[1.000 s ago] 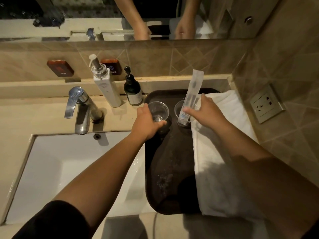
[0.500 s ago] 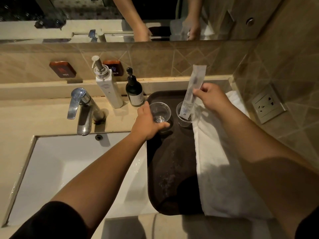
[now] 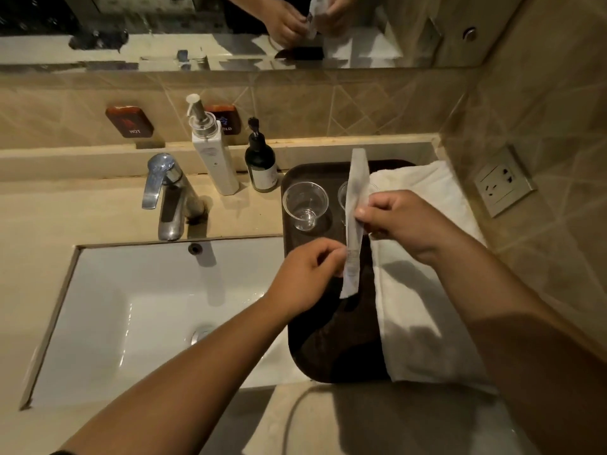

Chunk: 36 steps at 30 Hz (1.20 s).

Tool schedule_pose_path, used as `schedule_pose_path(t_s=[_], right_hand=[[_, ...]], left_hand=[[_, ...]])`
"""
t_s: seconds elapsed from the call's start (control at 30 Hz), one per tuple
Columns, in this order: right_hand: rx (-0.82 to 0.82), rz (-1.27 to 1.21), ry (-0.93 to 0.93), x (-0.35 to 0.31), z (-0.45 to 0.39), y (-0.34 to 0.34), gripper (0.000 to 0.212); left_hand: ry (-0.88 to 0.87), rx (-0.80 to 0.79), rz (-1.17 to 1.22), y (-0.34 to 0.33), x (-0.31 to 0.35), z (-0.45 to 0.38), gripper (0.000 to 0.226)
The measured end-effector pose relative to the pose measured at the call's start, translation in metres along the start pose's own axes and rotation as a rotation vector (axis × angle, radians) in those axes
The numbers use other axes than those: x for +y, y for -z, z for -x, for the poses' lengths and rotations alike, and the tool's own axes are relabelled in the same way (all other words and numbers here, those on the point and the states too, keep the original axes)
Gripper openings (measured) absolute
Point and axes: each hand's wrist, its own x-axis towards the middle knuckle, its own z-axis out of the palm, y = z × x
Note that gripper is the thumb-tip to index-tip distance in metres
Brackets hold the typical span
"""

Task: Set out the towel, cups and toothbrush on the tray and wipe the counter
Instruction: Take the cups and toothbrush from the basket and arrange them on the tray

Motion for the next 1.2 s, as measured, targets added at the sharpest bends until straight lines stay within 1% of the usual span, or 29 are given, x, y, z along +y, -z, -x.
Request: schedule_pose_path(t_s=[0.07,0.13,0.2,0.27,0.33,0.4,0.43,0.5,0.63,0.87,1.2], right_hand=[[0.015,0.002,-0.059,0.013,0.001,-0.010,0.037],[0.028,-0.021,-0.112,0.027,0.002,-0.020,0.037],[0.041,-0.052,-0.157,0.041,0.003,-0.032,0.034],[0.078,-0.044,-0.208,0.059,0.004,-0.045,0.027],[0.116,0.046,-0.249,0.079,0.005,-0.060,0.018],[0.136,0.232,-0.277,0.099,0.006,-0.072,0.009],[0.149,0.346,-0.279,0.106,0.007,-0.078,0.011],[0.184,0.488,-0.267,0.119,0.010,-0.085,0.027],[0.233,0.561,-0.232,0.131,0.009,-0.090,0.046],[0.268,0.566,-0.155,0.142,0.001,-0.090,0.049],[0.254,0.614,-0.166,0.148,-0.003,-0.089,0.046]], left_hand=[[0.018,-0.013,0.041,-0.005,-0.009,0.013,0.021],[0.035,-0.013,0.034,-0.009,-0.018,0.023,0.019],[0.063,0.015,-0.001,-0.015,-0.028,0.029,0.016],[0.113,0.041,-0.063,-0.022,-0.039,0.035,0.020],[0.177,0.028,-0.165,-0.032,-0.051,0.042,0.020],[0.220,0.007,-0.297,-0.042,-0.064,0.047,0.014],[0.232,-0.002,-0.346,-0.046,-0.069,0.047,0.010],[0.238,-0.026,-0.436,-0.054,-0.075,0.046,0.013],[0.215,-0.070,-0.619,-0.063,-0.083,0.042,0.020],[0.204,-0.092,-0.707,-0.070,-0.087,0.038,0.017],[0.217,-0.076,-0.726,-0.076,-0.093,0.036,0.018]])
